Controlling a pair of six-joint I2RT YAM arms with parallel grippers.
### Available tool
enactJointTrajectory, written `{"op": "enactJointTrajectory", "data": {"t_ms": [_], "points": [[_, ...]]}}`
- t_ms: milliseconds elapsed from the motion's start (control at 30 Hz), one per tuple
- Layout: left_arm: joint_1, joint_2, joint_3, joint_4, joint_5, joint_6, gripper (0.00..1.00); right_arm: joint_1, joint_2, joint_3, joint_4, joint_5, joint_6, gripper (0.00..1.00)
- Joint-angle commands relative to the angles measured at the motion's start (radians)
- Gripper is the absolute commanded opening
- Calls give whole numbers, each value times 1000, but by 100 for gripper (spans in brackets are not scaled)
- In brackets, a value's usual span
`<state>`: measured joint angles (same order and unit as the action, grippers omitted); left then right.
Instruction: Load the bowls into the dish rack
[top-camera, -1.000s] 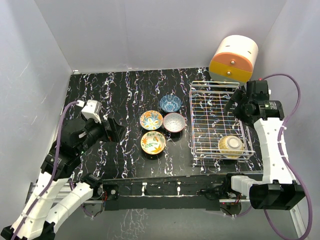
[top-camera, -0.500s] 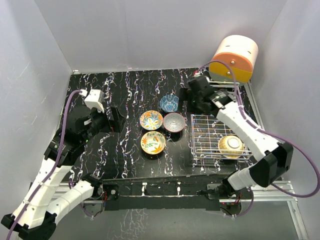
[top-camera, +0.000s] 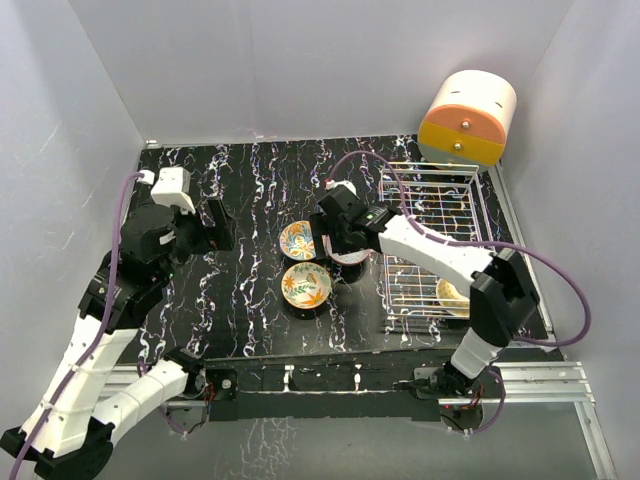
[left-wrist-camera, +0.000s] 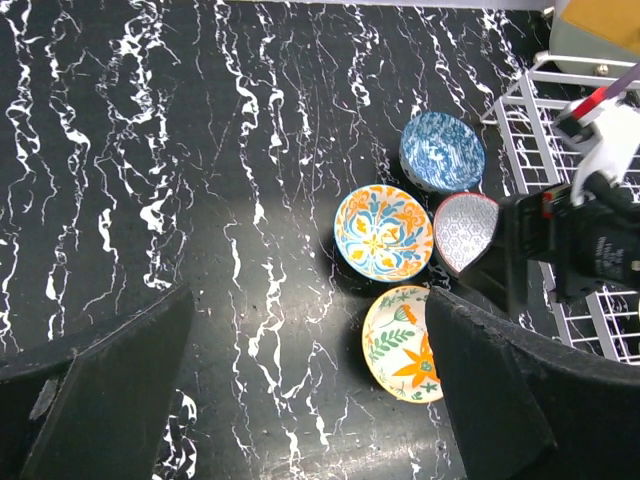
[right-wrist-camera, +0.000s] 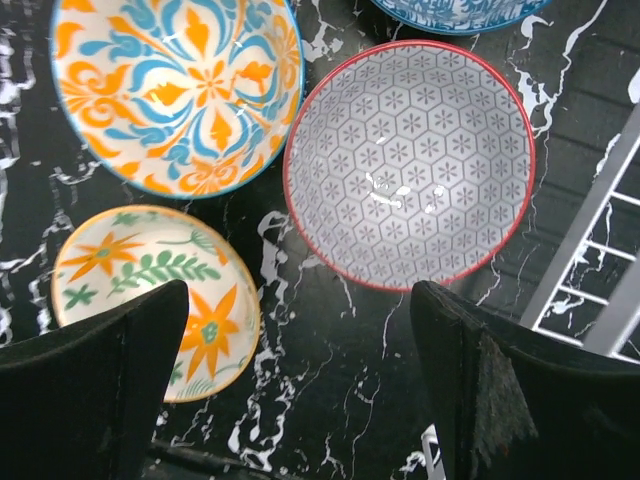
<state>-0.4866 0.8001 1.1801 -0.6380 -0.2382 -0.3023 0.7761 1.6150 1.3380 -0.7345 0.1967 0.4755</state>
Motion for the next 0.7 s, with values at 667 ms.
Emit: {"op": "enactJointTrajectory", "data": {"t_ms": [667], "points": [[-4,-69,-12,-76,-40,-40,97,-5,236,76,122,171,-111,74]]}}
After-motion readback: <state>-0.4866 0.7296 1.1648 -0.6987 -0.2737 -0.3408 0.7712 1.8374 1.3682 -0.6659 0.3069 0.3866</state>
